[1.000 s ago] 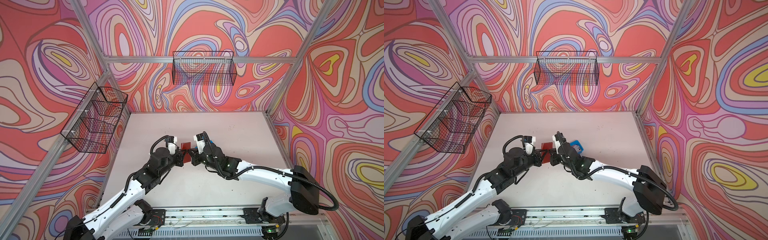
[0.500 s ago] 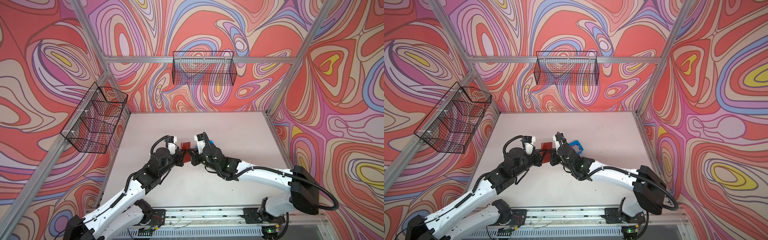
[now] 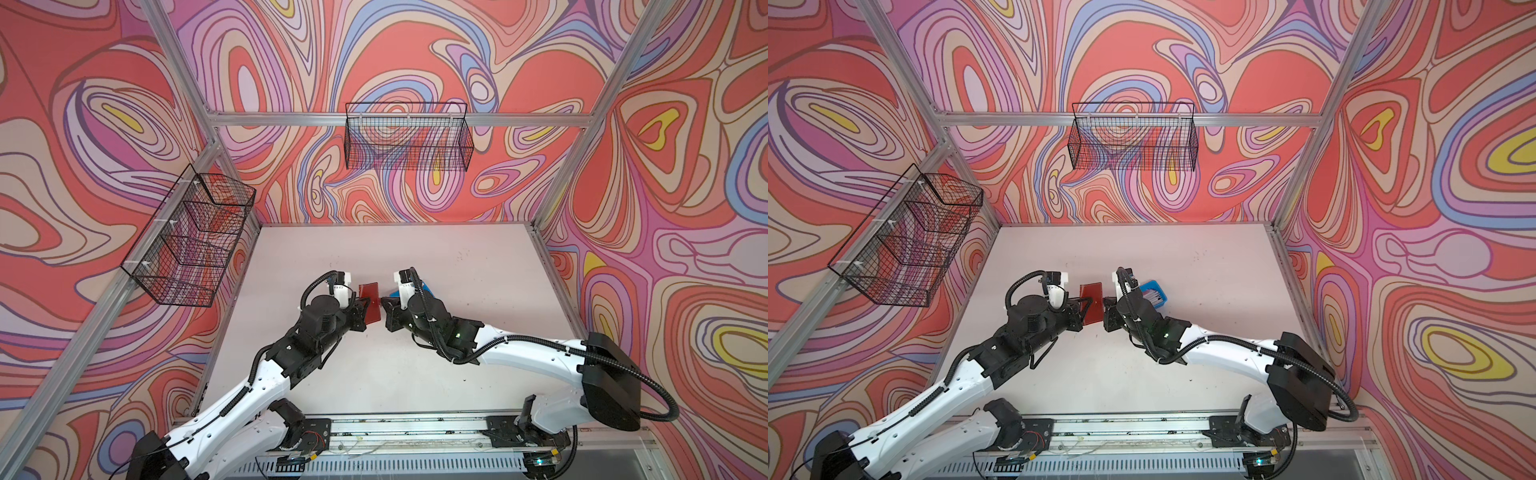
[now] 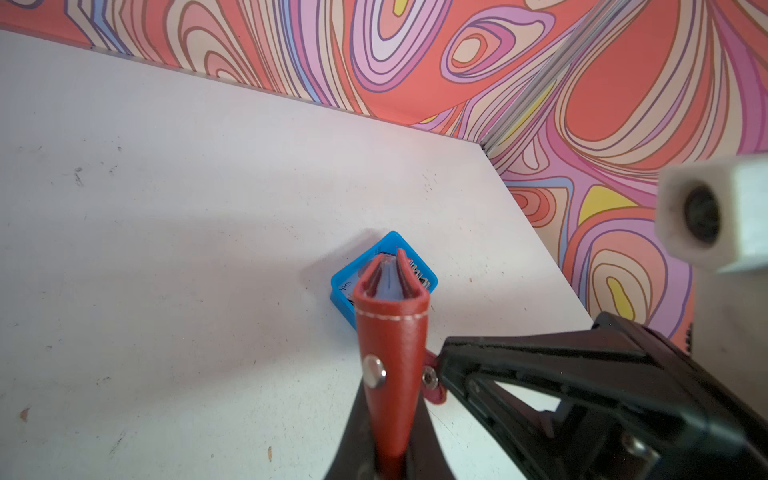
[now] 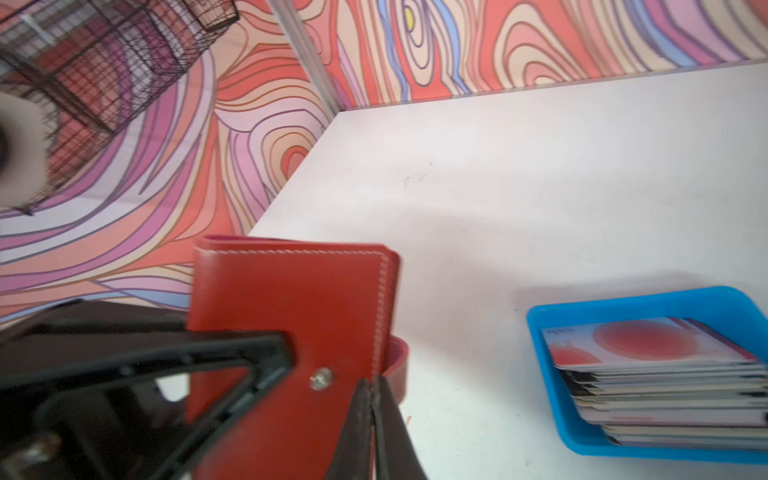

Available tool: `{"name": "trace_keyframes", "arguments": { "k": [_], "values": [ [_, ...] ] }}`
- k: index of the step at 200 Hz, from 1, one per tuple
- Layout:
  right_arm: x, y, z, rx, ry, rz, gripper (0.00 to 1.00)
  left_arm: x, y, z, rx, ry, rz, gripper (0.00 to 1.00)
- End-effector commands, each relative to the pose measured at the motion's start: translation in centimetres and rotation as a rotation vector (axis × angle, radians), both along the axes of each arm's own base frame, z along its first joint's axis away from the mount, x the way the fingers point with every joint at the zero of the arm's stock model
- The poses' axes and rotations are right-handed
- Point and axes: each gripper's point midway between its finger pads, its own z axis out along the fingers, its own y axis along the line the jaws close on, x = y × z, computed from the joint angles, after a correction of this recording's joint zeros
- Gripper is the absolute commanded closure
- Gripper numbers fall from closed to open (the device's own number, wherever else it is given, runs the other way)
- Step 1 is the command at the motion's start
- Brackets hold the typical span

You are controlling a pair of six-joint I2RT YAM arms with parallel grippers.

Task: Put the credit cards into the card holder

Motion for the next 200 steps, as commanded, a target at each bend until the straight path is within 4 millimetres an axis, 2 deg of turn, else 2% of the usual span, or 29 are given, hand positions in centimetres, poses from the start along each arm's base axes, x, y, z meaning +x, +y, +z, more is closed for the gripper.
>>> {"name": "trace_keyframes", "arguments": {
  "k": [1,47,114,150,182,199,200],
  "values": [
    [0.5,-1.9,-0.7,-0.038,0.0,-0.078,1.0,0.5,0.7,0.9,-0.051,-0.015,0.034,1.0],
    [0.7,-2.4,-0.9,-0.046,0.002,-0.109,1.0,0.4,0.4,1.3,-0.109,-0.018,-0.005,1.0],
    [3.0,-7.1,-2.7,-0.099,0.04,-0.295,1.0,-0.8,-0.8,3.1,-0.178,-0.096,-0.102,1.0],
    [3.2,-8.3,-2.1,-0.058,0.029,-0.302,1.0,-1.8,-2.6,4.3,-0.238,-0.126,-0.223,1.0],
    [3.0,-8.8,-1.4,-0.028,0.022,-0.306,1.0,-2.4,-3.0,5.6,-0.275,-0.163,-0.264,1.0],
    [2.8,-9.1,-1.1,-0.006,0.014,-0.304,0.9,-2.5,-2.8,6.1,-0.282,-0.178,-0.257,1.0],
    [2.8,-9.1,-1.0,-0.003,0.012,-0.304,0.9,-2.6,-2.7,5.2,-0.274,-0.163,-0.255,1.0]
  ]
}}
